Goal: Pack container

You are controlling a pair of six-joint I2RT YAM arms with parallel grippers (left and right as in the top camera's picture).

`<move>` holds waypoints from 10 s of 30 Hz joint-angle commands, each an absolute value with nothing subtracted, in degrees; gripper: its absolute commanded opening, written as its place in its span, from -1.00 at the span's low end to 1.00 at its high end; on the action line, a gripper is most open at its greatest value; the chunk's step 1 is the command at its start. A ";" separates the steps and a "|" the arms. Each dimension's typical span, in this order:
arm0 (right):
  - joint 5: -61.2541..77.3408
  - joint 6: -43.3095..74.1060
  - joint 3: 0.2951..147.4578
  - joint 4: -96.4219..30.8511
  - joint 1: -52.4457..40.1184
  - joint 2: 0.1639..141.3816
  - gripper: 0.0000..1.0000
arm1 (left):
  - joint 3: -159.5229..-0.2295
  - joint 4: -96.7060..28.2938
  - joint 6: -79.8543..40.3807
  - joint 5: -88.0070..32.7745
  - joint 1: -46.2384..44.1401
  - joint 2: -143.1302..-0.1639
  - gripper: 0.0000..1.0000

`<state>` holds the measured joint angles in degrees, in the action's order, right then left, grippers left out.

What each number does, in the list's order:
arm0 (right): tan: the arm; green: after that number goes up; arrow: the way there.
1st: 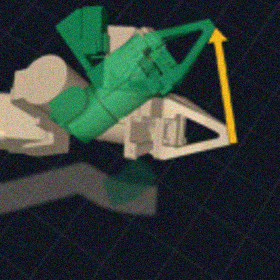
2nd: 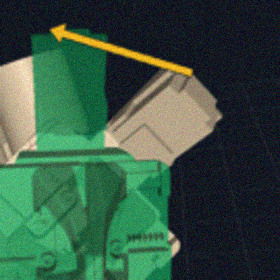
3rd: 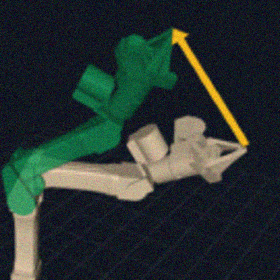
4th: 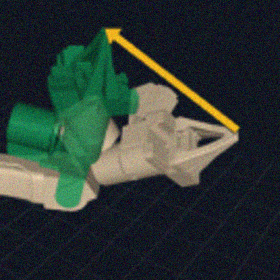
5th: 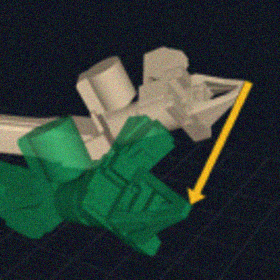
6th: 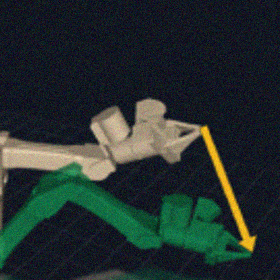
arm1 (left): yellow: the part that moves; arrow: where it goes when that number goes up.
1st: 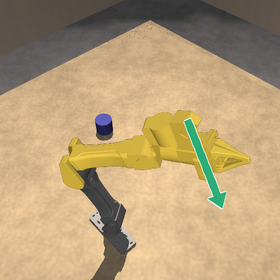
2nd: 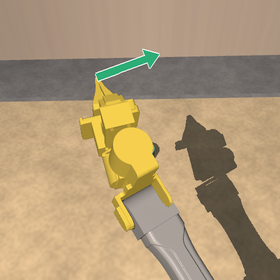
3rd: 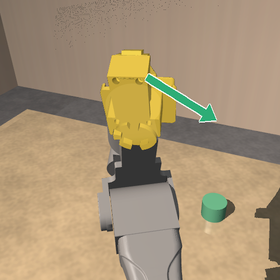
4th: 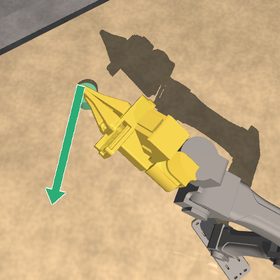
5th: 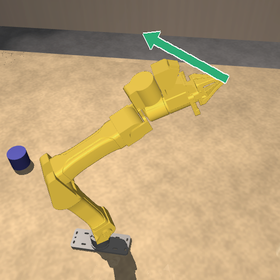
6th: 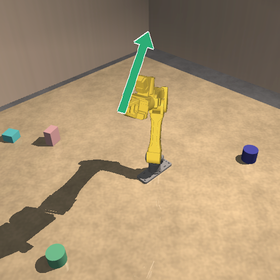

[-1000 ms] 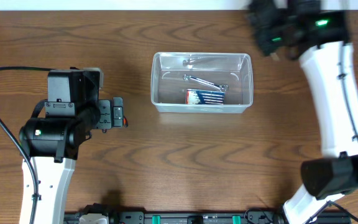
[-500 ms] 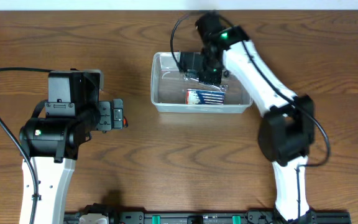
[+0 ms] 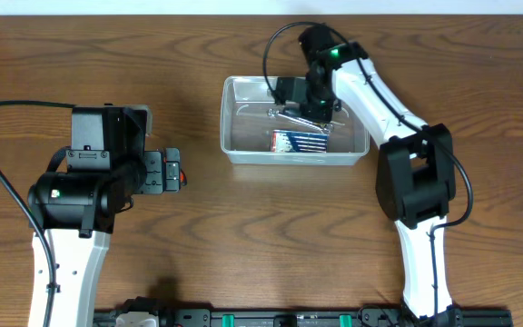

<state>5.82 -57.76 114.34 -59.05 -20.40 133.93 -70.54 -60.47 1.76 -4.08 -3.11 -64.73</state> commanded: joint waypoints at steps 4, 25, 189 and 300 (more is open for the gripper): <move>6.68 -56.14 114.50 -59.57 -19.16 133.95 0.28 | -71.59 -60.82 2.33 -3.42 -3.25 -64.84 0.97; 13.76 -28.25 119.28 -57.84 -8.91 101.10 0.98 | -79.46 -65.49 -19.51 0.80 -3.25 -72.79 0.97; 15.88 -20.82 119.15 -77.19 8.71 107.00 0.98 | -94.00 -49.80 32.27 -3.03 -26.61 -121.69 0.28; 11.97 -12.64 119.15 -75.09 8.60 107.00 0.99 | -74.41 -40.12 43.94 -3.01 33.87 -116.07 0.98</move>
<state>11.97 -13.80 119.11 -74.91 8.67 106.48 -74.54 -40.18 43.55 -4.51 34.17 -114.54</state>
